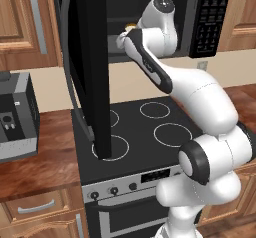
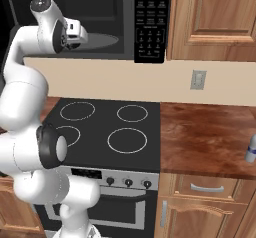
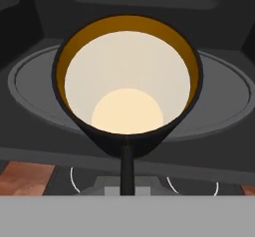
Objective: Pick the mug from the counter and place it inside the microwave. Then close the microwave.
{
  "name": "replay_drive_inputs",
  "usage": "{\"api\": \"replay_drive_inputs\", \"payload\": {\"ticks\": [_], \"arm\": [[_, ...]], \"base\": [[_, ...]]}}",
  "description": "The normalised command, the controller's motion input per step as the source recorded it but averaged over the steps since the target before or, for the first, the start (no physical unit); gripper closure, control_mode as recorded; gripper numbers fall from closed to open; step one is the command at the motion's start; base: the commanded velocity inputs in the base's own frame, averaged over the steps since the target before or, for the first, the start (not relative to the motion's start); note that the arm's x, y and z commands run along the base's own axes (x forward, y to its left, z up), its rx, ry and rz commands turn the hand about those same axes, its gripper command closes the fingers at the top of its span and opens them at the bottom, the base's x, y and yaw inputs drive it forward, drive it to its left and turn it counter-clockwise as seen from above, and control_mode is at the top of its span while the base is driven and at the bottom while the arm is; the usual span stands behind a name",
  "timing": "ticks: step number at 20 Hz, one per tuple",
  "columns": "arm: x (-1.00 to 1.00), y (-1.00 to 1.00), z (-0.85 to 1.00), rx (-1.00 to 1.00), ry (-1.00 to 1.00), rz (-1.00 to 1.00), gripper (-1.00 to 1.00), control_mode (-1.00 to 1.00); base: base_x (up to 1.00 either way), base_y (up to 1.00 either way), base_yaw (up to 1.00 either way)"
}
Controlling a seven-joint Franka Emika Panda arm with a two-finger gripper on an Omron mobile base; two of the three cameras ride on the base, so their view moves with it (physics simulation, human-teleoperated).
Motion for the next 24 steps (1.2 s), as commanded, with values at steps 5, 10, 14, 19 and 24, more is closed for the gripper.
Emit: {"api": "replay_drive_inputs", "payload": {"ticks": [5,10,14,19,24], "arm": [[0.23,0.02,0.01,0.0,0.0,0.0,1.0,-1.0],[0.24,0.07,0.14,0.0,0.01,0.0,1.0,-1.0],[0.24,0.08,0.11,0.0,0.04,0.0,1.0,-1.0],[0.25,0.05,0.01,0.0,0.04,0.0,1.0,-1.0],[0.26,0.0,-0.01,0.0,0.01,0.0,1.0,-1.0]], "base": [[0.0,0.0,0.0],[0.0,0.0,0.0],[0.0,0.0,0.0],[0.0,0.0,0.0],[0.0,0.0,0.0]]}}
